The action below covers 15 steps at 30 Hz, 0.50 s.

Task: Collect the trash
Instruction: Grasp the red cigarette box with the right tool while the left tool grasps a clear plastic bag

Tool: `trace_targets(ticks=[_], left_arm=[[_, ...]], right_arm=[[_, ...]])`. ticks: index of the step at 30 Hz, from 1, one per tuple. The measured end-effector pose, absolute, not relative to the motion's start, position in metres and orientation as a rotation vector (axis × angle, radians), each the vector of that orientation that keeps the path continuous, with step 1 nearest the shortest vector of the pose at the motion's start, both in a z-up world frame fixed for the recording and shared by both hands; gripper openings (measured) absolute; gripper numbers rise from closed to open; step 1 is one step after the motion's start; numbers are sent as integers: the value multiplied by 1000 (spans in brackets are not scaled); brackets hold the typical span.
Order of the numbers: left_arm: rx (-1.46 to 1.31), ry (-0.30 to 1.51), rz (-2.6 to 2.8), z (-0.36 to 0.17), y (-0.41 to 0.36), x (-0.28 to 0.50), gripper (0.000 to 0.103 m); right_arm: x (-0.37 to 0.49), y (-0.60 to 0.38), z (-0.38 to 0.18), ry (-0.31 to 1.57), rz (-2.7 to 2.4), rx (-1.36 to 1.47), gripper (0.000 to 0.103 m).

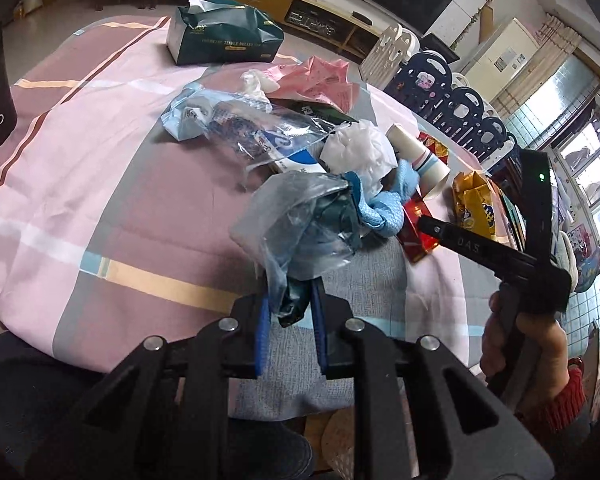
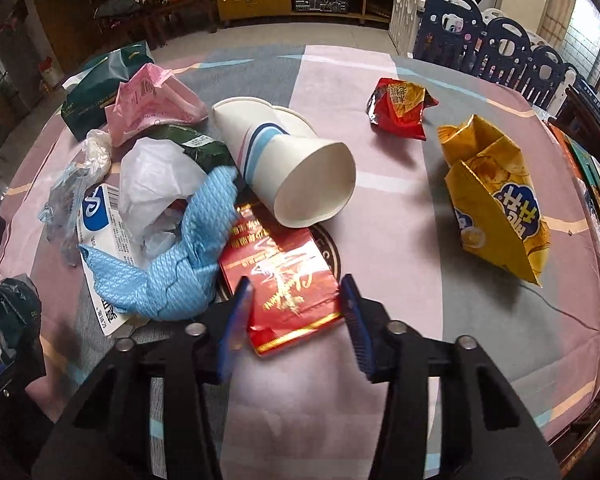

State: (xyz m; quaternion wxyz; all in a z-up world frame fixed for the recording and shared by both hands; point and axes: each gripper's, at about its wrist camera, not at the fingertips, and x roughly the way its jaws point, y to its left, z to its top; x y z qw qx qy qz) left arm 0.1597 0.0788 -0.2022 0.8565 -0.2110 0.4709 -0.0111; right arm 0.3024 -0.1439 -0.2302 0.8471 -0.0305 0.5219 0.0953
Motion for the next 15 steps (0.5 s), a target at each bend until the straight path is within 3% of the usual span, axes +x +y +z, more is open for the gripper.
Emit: trace_targets(ticks=[1,2,5,6,7,8,9,15], left_arm=[[-442,990,-22,-202,79,160,19],[-443,989,-23,-202,79,160,19],[-444,991,-21,-203,79,160,19],[-443,992,-20,-203,78,160,20],[-441,992,-19,-203,78,160,20],[-440,992,-18,-203,78,161,20],[-441,992,-16,-203,78,160,20],[-449,998,-14,-205,79,161,20]], right_arm=[[300,-145,-230,1107,209,-57,23],[298,-150,-229,1121,226,-33,19],[292,-153,-228,1133,251,-13,20],[290,-152,-226,1119,235,-35,24],[291,-152,-224,1107,216,-55,47],[293,-152,-223,1094,186,-75,77],[295,-151,-221,1077,166,-81,85],[311,-130,-236,1115,144,-134,86]])
